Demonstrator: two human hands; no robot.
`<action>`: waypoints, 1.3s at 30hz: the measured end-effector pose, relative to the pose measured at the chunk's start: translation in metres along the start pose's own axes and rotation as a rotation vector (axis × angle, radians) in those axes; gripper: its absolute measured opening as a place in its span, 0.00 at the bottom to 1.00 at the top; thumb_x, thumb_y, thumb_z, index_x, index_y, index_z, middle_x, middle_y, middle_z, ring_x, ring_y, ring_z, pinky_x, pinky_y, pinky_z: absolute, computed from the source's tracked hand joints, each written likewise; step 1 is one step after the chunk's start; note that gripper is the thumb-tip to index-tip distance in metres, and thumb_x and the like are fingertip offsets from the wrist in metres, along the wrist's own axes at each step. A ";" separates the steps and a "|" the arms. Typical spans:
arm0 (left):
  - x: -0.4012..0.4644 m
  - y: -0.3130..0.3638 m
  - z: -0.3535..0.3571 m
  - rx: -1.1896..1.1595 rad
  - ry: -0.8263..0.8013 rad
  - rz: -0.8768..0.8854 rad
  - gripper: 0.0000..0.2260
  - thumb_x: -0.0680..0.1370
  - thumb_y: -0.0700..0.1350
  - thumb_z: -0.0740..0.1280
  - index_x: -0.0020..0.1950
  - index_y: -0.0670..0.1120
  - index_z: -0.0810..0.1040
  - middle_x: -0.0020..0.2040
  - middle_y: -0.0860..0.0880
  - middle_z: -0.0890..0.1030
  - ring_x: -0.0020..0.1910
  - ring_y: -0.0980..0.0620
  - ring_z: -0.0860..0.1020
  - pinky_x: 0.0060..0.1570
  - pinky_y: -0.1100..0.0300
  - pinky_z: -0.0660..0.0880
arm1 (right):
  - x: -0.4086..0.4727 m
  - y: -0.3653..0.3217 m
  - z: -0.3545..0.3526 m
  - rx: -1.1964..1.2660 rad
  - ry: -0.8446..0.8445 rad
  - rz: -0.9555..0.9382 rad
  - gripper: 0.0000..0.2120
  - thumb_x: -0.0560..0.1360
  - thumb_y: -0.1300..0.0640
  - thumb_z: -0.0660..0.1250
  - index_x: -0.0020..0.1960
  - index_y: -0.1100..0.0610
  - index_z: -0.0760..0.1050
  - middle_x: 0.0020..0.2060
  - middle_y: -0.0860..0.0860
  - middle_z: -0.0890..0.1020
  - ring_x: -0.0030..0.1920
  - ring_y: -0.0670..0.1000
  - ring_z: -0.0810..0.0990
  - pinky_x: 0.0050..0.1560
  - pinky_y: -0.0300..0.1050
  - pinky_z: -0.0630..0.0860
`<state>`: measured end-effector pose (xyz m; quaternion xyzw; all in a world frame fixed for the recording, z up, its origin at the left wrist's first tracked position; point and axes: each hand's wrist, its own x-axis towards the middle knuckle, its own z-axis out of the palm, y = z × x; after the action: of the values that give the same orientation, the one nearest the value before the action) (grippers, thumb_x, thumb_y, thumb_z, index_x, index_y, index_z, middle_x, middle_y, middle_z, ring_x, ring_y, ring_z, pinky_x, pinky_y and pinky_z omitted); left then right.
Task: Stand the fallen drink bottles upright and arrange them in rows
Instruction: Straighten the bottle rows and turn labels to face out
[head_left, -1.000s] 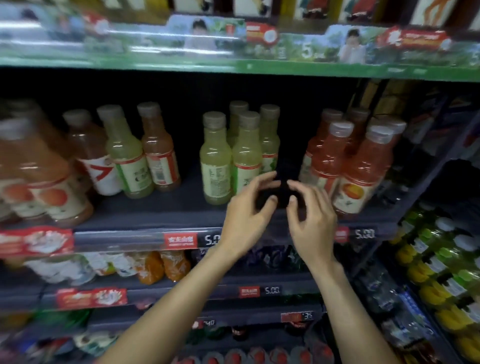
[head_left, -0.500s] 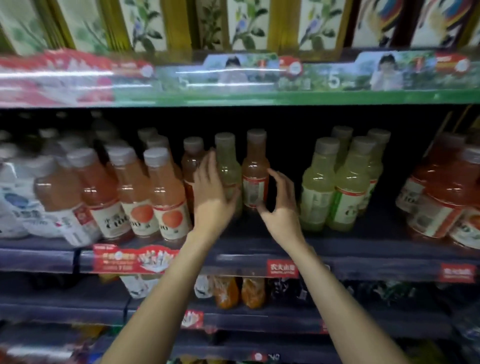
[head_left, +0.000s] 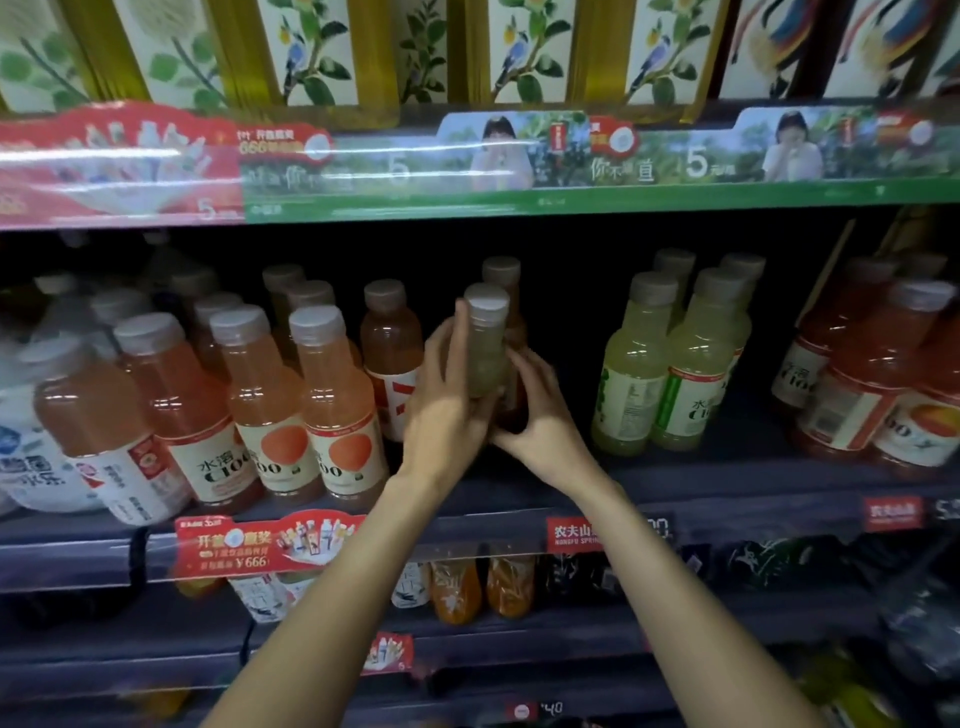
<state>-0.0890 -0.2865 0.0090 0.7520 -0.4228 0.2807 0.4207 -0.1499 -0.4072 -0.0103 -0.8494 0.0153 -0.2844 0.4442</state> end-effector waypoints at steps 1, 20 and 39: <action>-0.002 0.006 0.000 -0.028 -0.002 -0.020 0.45 0.72 0.40 0.73 0.78 0.51 0.46 0.71 0.42 0.63 0.63 0.43 0.73 0.50 0.57 0.76 | -0.008 -0.001 0.000 0.025 0.017 0.014 0.40 0.69 0.59 0.75 0.73 0.46 0.56 0.71 0.50 0.63 0.68 0.41 0.62 0.61 0.20 0.58; -0.001 0.080 0.121 -0.559 -0.289 -0.462 0.35 0.78 0.50 0.67 0.78 0.53 0.50 0.76 0.53 0.60 0.75 0.55 0.60 0.73 0.54 0.60 | -0.082 0.041 -0.146 -0.003 0.649 0.189 0.37 0.67 0.61 0.76 0.68 0.48 0.58 0.60 0.45 0.71 0.55 0.39 0.71 0.50 0.18 0.64; 0.001 0.080 0.125 -0.362 -0.161 -0.468 0.34 0.77 0.49 0.68 0.77 0.54 0.53 0.73 0.52 0.65 0.70 0.54 0.65 0.60 0.62 0.63 | -0.075 0.062 -0.176 -0.222 0.454 0.282 0.40 0.70 0.53 0.73 0.75 0.48 0.54 0.67 0.51 0.68 0.60 0.43 0.67 0.57 0.39 0.65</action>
<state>-0.1495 -0.4192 -0.0197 0.7615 -0.3133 0.0356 0.5663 -0.2863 -0.5545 -0.0148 -0.7970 0.2633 -0.3995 0.3687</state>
